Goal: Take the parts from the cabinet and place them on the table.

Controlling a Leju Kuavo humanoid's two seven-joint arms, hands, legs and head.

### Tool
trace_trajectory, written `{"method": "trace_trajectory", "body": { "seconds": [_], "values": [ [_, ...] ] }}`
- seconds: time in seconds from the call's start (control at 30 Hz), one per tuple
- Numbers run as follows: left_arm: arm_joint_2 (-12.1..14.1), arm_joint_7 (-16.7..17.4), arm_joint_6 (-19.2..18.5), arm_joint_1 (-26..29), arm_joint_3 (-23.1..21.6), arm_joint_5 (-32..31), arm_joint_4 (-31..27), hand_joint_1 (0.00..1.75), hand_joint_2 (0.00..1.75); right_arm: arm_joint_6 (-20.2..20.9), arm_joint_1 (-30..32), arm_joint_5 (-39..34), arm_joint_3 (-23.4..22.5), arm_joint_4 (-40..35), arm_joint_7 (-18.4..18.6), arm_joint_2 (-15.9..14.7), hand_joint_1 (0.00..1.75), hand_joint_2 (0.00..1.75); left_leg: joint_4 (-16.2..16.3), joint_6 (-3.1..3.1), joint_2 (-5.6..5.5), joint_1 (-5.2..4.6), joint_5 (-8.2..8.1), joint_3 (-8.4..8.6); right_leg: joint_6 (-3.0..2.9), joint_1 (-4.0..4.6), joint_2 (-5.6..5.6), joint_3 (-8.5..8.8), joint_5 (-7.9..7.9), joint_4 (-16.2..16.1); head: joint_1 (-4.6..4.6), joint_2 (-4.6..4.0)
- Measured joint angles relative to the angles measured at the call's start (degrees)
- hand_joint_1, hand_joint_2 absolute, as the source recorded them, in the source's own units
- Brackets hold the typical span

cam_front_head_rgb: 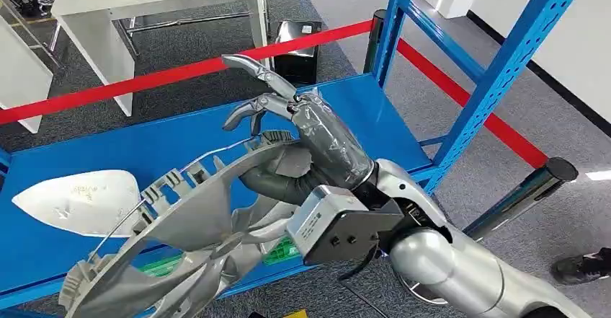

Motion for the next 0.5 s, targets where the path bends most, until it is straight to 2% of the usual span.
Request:
{"method": "trace_trajectory", "body": {
  "seconds": [0.5],
  "values": [
    [0.0, -0.26, 0.07, 0.09, 0.0, 0.79, 0.0, 0.0, 1.75, -0.2, -0.27, 0.48, 0.33, -3.12, 0.31, 0.09, 1.75, 1.75, 0.0, 0.0, 0.0, 0.0, 0.0, 0.0, 0.0, 0.0, 0.0, 0.0, 0.0, 0.02, 0.0, 0.0]
  ]
}}
